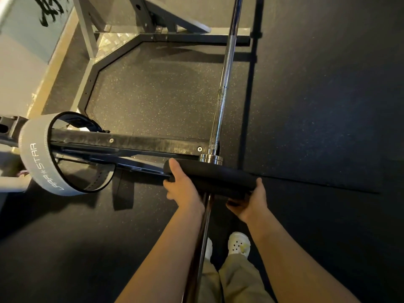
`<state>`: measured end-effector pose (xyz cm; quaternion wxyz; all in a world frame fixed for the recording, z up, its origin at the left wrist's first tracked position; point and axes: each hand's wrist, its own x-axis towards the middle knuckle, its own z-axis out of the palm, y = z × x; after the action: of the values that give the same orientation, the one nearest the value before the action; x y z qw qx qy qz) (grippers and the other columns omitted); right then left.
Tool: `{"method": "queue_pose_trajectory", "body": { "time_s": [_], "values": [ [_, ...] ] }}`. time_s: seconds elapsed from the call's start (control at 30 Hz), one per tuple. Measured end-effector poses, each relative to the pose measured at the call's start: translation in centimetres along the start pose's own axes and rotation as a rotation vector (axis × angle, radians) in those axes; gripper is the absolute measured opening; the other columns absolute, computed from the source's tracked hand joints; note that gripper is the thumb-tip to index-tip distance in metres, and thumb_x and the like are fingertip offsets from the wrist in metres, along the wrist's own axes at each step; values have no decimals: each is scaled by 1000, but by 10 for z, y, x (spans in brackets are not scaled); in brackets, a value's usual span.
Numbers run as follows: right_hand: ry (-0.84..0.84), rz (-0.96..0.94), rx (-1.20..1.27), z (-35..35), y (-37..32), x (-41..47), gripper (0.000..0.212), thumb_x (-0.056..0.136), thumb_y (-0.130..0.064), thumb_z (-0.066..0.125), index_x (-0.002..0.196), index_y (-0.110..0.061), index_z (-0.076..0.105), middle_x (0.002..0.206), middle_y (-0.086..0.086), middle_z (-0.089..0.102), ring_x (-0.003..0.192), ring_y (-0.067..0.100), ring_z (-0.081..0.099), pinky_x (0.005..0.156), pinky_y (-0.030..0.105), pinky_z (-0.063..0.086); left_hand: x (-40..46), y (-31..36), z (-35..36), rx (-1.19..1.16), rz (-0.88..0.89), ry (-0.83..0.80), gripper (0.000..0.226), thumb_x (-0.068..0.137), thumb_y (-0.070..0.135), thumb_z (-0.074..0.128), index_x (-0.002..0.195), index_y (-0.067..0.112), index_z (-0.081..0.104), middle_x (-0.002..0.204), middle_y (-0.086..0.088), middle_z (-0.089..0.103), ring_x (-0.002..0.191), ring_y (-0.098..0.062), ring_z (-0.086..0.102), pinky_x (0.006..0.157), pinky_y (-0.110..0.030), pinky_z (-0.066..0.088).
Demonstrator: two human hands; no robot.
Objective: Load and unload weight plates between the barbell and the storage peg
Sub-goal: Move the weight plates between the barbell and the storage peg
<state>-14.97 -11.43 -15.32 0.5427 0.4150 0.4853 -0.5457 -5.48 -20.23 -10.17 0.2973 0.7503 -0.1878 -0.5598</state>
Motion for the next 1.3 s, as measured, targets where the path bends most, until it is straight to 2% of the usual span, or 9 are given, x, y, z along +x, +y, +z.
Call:
{"method": "queue_pose_trajectory", "body": {
  "time_s": [0.1, 0.27, 0.47, 0.6, 0.7, 0.8, 0.97, 1.13, 1.3],
  "values": [
    [-15, -22, -128, -6, -4, -10, 64, 92, -57, 47, 145, -22, 38, 131, 21, 53, 118, 39, 52, 104, 53, 39, 13, 8, -10, 23, -104, -81, 113, 51, 85, 53, 147, 29, 30, 139, -12, 43, 115, -33, 51, 94, -50, 49],
    [-23, -105, -321, -11, -17, -40, 55, 95, -44, 52, 143, -21, 38, 133, 19, 51, 118, 36, 52, 101, 47, 43, 24, 15, -27, 47, -143, -232, 90, 79, 75, 51, 147, 19, 31, 129, -14, 52, 111, -33, 55, 95, -48, 49],
    [-91, -838, -1183, 0, -14, -80, 71, 89, -49, 58, 149, -24, 28, 152, 3, 31, 137, 22, 33, 105, 38, 36, 9, 9, -52, 171, -25, -326, 67, 94, 62, 38, 151, 30, 22, 145, -12, 42, 130, -34, 42, 111, -54, 31],
    [-43, -1074, -1745, 18, 15, -95, 96, 76, -42, 77, 150, -18, 19, 154, 3, 24, 143, 23, 21, 115, 44, 29, -14, -5, -95, 277, -47, -426, 52, 100, 51, 36, 145, 26, 32, 129, -9, 52, 115, -28, 51, 88, -39, 42],
    [75, -1088, -1937, 20, 8, -100, 91, 79, -31, 76, 149, -18, 19, 149, 7, 30, 137, 26, 32, 108, 43, 39, -17, -14, -130, 377, -139, -481, 45, 100, 40, 45, 139, 21, 39, 110, -6, 56, 96, -23, 55, 71, -34, 44],
    [143, -1032, -2058, 24, 4, -105, 80, 83, -29, 72, 145, -17, 23, 141, 9, 39, 125, 28, 45, 97, 41, 48, -8, -19, -159, 531, -141, -571, 42, 97, 35, 52, 135, 17, 46, 110, -6, 58, 100, -22, 58, 88, -40, 47],
    [371, -974, -2155, 29, 21, -110, 82, 84, -33, 71, 144, -10, 20, 132, 12, 44, 104, 27, 59, 71, 32, 47, -3, -13, -186, 672, -41, -658, 35, 97, 35, 54, 129, 21, 52, 108, 3, 58, 99, -12, 56, 93, -34, 46],
    [326, -809, -2126, 24, 13, -108, 98, 85, -35, 70, 151, -13, 1, 107, 8, 58, 89, 20, 61, 74, 33, 52, -6, -4, -193, 641, 45, -683, 29, 97, 34, 54, 125, 26, 53, 108, 9, 56, 101, -7, 53, 89, -29, 43],
    [273, -842, -2195, 21, -6, -102, 72, 87, -30, 67, 141, -14, 22, 86, 0, 51, 74, 15, 55, 59, 27, 44, -19, -1, -180, 625, 99, -682, 28, 96, 36, 53, 124, 29, 53, 112, 8, 57, 104, -8, 54, 91, -30, 44]
  ]
}}
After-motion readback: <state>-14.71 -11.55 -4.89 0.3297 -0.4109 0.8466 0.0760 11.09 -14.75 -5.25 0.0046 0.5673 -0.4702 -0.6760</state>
